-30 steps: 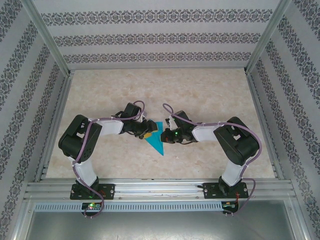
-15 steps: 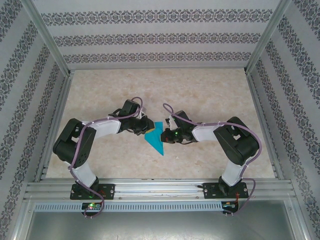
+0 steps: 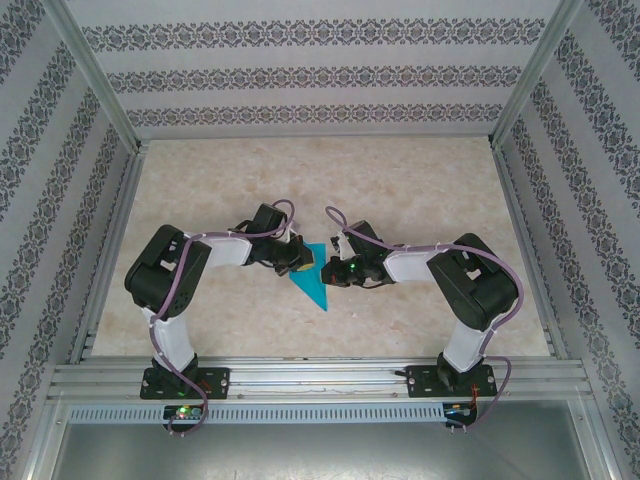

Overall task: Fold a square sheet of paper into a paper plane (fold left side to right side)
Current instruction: Fourth fold the wing at the center of the table.

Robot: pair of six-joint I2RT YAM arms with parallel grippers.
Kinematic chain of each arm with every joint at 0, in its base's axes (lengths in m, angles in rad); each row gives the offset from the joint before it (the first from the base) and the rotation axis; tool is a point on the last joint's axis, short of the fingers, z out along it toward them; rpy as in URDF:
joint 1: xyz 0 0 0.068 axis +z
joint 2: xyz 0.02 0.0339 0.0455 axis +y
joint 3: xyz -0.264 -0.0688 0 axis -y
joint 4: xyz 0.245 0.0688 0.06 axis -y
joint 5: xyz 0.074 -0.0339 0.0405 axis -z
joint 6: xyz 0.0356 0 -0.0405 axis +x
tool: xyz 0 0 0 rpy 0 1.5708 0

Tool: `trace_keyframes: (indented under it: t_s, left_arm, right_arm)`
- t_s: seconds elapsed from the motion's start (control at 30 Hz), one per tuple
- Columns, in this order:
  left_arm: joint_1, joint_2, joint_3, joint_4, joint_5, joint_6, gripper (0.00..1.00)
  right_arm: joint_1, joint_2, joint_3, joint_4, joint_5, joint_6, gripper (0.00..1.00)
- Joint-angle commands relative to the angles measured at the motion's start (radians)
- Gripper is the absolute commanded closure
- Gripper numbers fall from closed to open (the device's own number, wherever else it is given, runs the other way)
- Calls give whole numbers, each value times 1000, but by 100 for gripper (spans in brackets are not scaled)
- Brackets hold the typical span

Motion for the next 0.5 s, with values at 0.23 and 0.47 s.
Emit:
trace_keyframes:
  t_s: [0.23, 0.47]
  left_arm:
    - [-11, 58, 15, -69, -52, 65, 96]
    - [-10, 61, 15, -157, -98, 112, 98]
  right_arm:
    - [-3, 40, -7, -153, 58, -32, 100]
    - [-3, 25, 10, -149, 30, -23, 95]
